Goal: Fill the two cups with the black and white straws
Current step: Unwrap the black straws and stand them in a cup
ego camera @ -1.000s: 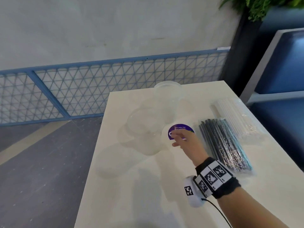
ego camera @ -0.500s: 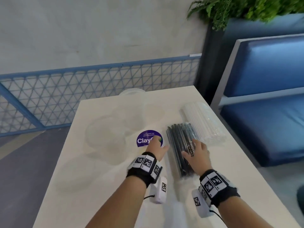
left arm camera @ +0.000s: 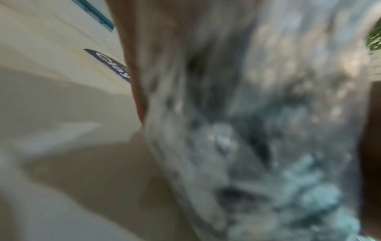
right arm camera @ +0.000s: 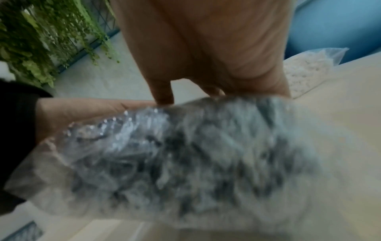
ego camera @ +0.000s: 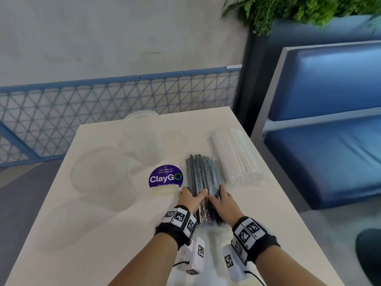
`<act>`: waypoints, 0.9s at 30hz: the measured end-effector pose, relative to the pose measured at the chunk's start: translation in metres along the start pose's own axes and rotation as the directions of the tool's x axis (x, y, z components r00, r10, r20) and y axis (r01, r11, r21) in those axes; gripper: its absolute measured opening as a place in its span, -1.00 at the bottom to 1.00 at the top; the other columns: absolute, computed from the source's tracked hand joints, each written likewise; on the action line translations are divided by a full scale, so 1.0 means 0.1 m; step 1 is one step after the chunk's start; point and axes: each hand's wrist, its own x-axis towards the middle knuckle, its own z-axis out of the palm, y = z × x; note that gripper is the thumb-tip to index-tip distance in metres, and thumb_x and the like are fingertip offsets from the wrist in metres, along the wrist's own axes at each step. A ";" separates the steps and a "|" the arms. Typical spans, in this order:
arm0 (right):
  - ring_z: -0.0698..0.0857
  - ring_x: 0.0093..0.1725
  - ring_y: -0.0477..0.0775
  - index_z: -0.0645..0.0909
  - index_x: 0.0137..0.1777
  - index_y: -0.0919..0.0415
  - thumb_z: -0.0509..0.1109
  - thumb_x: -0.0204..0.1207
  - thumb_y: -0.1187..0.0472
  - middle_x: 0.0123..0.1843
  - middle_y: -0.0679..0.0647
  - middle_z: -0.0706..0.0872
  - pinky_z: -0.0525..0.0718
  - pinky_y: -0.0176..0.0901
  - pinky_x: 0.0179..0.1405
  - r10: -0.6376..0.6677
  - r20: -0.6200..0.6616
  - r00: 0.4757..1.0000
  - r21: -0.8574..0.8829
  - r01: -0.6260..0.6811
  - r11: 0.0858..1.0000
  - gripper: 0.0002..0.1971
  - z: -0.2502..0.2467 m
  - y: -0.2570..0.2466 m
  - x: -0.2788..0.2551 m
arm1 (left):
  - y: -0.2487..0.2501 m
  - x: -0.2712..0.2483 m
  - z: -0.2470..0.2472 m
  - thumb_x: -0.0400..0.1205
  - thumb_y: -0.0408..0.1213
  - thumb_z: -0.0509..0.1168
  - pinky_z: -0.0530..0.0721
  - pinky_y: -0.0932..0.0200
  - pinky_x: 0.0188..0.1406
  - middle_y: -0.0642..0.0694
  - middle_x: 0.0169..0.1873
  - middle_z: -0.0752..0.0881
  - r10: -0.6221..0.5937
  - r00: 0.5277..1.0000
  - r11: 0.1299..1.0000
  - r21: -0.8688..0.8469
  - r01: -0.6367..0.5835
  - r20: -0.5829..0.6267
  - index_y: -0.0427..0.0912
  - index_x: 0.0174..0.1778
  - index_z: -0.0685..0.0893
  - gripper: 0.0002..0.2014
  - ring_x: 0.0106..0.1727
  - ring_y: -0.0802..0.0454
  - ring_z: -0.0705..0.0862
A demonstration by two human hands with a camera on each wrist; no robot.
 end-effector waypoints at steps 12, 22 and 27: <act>0.69 0.24 0.10 0.24 0.50 0.05 0.63 0.15 -0.13 0.30 0.13 0.67 0.66 0.15 0.25 -0.212 -0.115 0.970 0.758 0.224 0.613 -0.04 0.10 -0.73 -0.19 | -0.19 -0.55 -0.34 0.45 -0.19 0.37 0.41 0.01 0.50 -0.14 0.56 0.27 0.637 0.764 0.758 0.260 -0.598 -0.101 -0.10 0.57 -0.08 -0.10 0.55 -0.03 0.33; 0.76 -0.04 0.14 0.62 0.11 0.27 0.38 0.22 0.29 0.03 0.24 0.76 0.72 0.07 -0.01 -0.336 0.226 0.915 0.805 0.019 0.593 -0.60 0.30 -0.55 -0.45 | -0.48 -0.68 -1.06 0.53 -0.05 0.36 0.42 0.14 0.46 0.05 0.38 0.42 0.461 0.887 0.880 -0.132 -0.456 0.010 0.02 0.54 -0.06 -0.18 0.42 0.13 0.46; 0.74 0.02 0.16 0.56 0.23 0.33 0.41 0.02 0.25 0.05 0.23 0.77 0.71 0.08 0.04 -0.355 0.349 0.867 0.766 -0.046 0.641 -0.35 0.47 -0.53 -0.49 | -0.65 -0.57 -1.37 0.22 0.04 0.59 0.58 0.11 0.27 0.00 0.20 0.65 0.318 0.946 0.946 -0.081 -0.313 0.065 -0.01 0.25 0.36 -0.25 0.18 0.09 0.64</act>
